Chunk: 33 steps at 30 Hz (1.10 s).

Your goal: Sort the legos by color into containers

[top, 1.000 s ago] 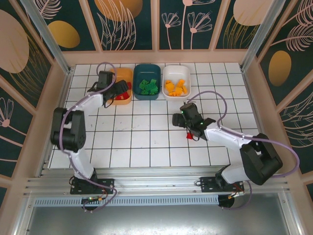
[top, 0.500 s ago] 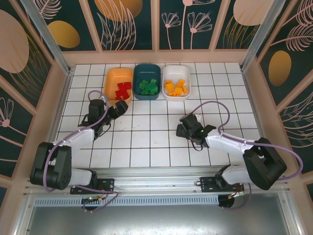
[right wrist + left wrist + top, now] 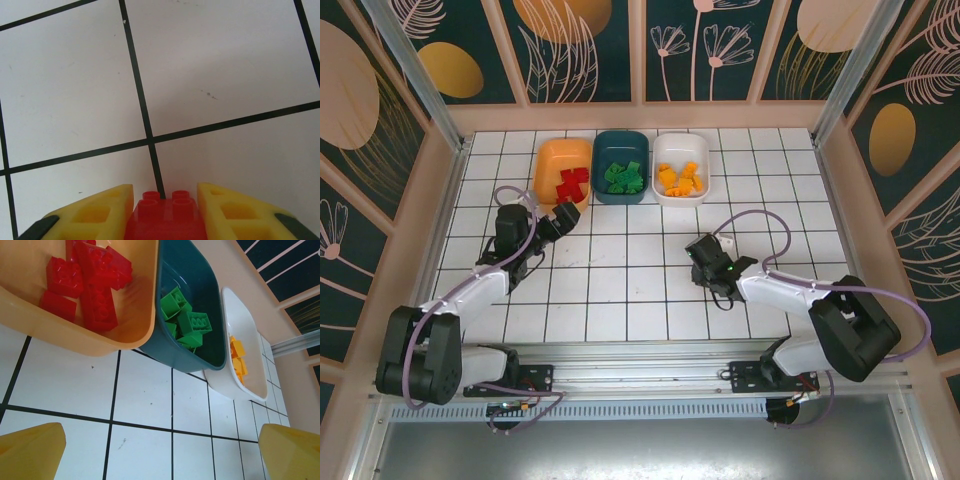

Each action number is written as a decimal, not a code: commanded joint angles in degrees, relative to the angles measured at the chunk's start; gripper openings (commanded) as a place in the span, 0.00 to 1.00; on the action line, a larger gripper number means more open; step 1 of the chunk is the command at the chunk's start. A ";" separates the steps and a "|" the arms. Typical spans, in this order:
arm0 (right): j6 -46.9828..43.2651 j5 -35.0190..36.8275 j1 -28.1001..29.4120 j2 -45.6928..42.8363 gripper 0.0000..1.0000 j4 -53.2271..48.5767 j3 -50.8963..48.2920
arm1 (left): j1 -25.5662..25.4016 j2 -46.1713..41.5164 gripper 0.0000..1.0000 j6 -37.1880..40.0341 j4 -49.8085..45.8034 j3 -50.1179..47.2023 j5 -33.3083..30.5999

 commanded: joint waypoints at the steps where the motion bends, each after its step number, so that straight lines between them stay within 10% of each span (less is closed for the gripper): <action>1: -0.46 3.35 0.81 -0.86 0.30 -0.50 0.86 | -0.19 -1.77 0.99 0.32 -1.11 -0.96 0.14; 12: -9.23 2.05 6.31 7.58 0.29 8.53 19.49 | -0.20 -8.43 0.99 -5.21 -9.28 -3.07 -13.89; 22: -23.02 -22.67 7.64 28.97 0.29 26.41 40.02 | -0.13 -21.69 0.99 -7.47 -11.28 -11.94 -16.70; 33: -27.57 -26.02 5.02 52.81 0.30 16.47 72.36 | -0.09 -26.07 0.99 -6.73 -15.84 -14.84 -15.67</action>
